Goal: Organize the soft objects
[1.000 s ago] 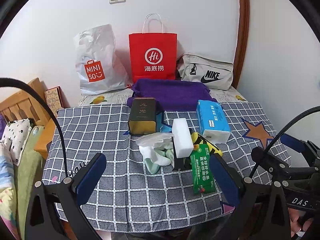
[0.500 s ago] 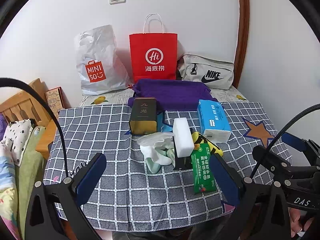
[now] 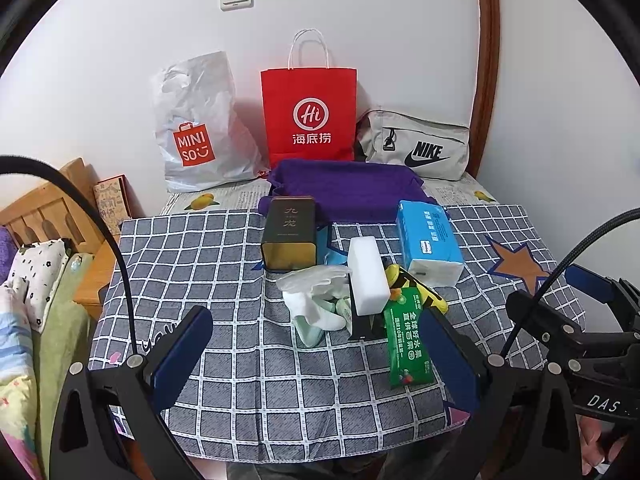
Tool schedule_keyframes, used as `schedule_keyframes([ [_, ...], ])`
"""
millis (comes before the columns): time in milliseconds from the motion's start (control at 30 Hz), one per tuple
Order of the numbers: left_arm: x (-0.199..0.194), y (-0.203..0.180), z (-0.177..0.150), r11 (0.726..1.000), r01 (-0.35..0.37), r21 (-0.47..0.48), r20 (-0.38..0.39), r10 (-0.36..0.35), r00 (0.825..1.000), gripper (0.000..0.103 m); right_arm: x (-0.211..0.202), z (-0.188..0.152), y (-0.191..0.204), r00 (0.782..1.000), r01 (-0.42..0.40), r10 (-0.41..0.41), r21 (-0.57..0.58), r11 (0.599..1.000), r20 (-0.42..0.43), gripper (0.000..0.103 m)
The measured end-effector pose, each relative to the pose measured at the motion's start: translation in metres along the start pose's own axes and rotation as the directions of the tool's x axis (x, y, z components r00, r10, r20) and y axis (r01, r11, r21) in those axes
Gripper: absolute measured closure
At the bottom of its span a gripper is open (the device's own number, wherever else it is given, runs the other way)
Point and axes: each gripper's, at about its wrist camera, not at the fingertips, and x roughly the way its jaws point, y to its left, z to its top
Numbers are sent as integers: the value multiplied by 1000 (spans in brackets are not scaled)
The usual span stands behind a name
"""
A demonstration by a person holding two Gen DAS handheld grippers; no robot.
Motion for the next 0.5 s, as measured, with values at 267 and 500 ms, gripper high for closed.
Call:
schedule_keyframes([
  [267,-1,0,0,1000,-2,2,-1,2,1000,0,-1,0,1,1000,1,-1,-1,1000,2,2],
  [500,-2,1,0,1000,-3,0,-1,3,1000,0,-1,0,1,1000,4,-4,-1,1000,1,2],
])
